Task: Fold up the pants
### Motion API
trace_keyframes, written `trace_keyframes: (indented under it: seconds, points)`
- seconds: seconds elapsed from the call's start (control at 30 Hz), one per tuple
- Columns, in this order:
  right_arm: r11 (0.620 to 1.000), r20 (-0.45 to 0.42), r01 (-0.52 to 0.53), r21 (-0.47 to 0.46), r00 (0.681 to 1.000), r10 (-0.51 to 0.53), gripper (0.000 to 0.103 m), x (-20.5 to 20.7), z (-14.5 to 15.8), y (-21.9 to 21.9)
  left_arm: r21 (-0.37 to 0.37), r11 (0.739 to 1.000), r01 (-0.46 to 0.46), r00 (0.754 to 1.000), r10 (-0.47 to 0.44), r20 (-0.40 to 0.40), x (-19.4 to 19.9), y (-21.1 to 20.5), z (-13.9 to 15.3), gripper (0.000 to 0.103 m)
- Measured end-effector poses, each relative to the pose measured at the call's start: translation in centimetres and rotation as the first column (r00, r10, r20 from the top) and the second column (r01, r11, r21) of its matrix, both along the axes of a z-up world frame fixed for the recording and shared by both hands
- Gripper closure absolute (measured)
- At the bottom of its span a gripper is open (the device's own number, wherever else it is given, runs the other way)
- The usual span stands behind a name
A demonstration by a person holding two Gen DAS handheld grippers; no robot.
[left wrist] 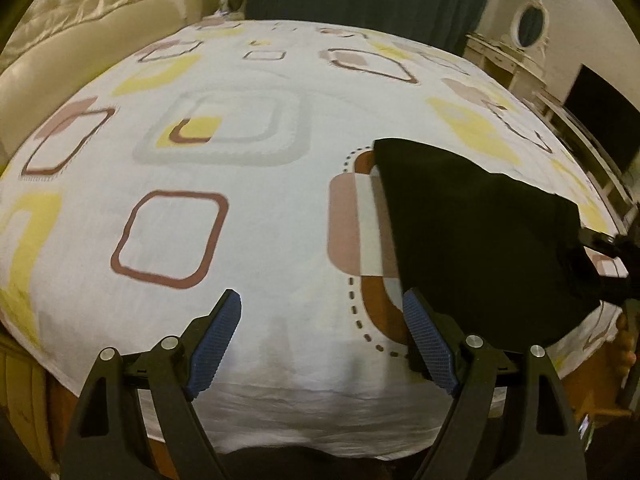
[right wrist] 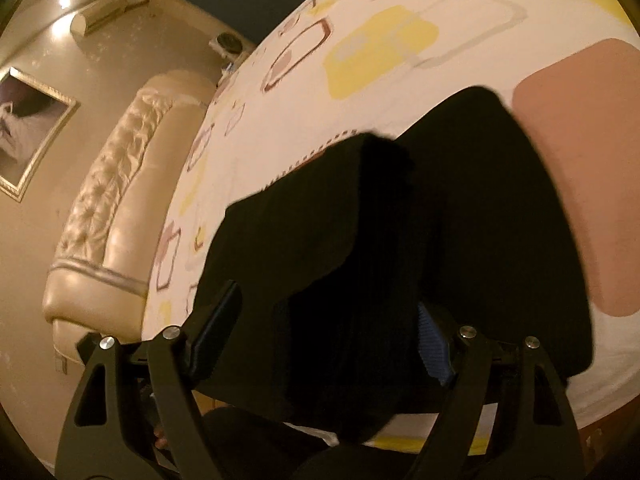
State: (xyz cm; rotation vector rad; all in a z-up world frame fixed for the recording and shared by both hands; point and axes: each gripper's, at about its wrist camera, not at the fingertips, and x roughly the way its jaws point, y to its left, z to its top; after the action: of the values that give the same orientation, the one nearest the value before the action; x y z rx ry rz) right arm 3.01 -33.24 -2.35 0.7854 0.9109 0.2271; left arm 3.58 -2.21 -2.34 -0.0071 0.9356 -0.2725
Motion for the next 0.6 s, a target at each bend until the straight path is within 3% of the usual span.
trace_keyframes:
  seconds: [0.1,0.17,0.23,0.5,0.6]
  points:
    - [0.999,-0.047,-0.021,-0.026,0.999,0.020,0.046,0.5,-0.6,0.5,0.009,1.000,0.017,1.000,-0.017,0.012,-0.4,-0.3,0.0,0.021]
    - [0.999,-0.068,-0.031,-0.033,0.997,0.029,0.071,0.7,-0.8,0.7,0.002,1.000,0.021,1.000,-0.021,0.010,-0.3,-0.3,0.0,0.021]
    - [0.999,-0.062,-0.023,-0.040,0.998,0.020,0.085,0.5,-0.4,0.5,-0.006,1.000,0.018,1.000,-0.018,0.009,-0.2,-0.2,0.1,0.021]
    - [0.998,0.111,-0.010,-0.057,0.994,0.016,0.091,-1.1,6.0,-0.7,-0.022,1.000,0.007,1.000,-0.007,-0.006,0.1,0.3,0.1,0.021]
    - [0.998,0.137,0.005,-0.065,0.991,0.004,0.091,-1.8,7.1,-2.1,-0.035,0.999,0.009,1.000,-0.009,-0.011,0.1,0.4,0.1,0.021]
